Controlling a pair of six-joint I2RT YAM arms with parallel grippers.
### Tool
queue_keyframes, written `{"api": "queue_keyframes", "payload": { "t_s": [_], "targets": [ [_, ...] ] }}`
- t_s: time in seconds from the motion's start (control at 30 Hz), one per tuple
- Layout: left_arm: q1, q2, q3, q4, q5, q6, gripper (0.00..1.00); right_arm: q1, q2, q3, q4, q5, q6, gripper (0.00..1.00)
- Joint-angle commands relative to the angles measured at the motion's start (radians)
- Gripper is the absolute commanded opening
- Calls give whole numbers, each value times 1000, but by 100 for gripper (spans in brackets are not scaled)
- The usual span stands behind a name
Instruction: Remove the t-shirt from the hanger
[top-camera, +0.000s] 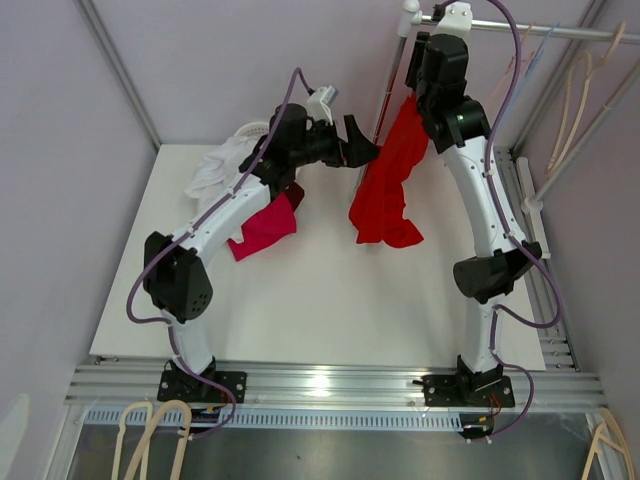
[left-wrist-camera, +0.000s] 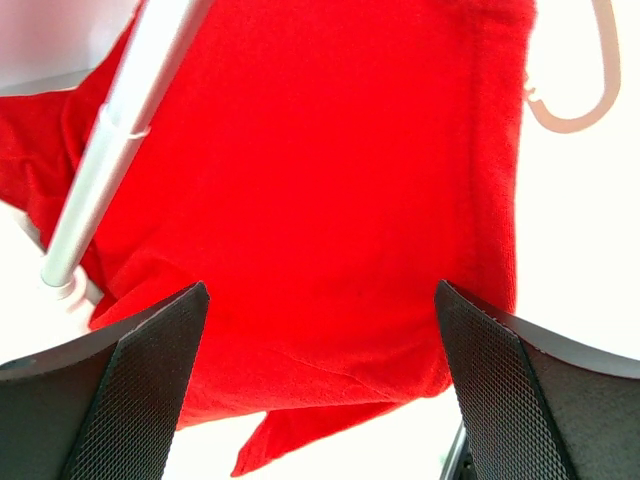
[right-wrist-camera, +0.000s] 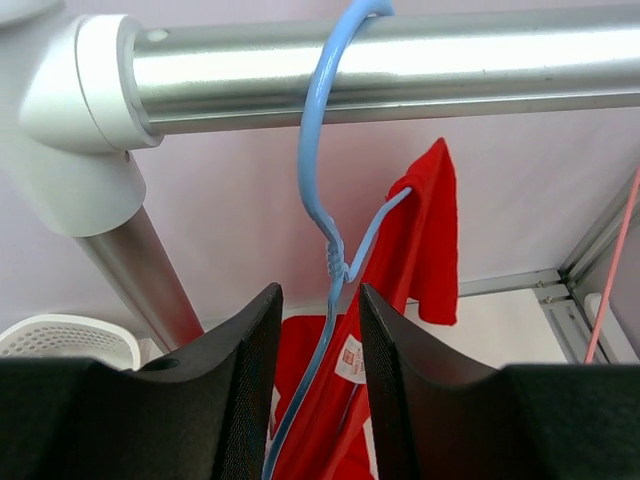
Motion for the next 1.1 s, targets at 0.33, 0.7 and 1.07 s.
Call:
{"api": "queue_keyframes", "payload": {
  "t_s": [0.33, 0.7, 1.07],
  "targets": [
    [-41, -62, -2, 28, 47, 0, 99, -20, 10, 15, 108, 82, -89, 37],
    [-44, -59, -28, 43, 51, 5, 100, -75, 33, 11, 119, 32, -62, 22],
    [-45, -65, -24, 20, 31, 20, 100, -96, 27, -16, 122, -31, -31, 0]
  ]
}}
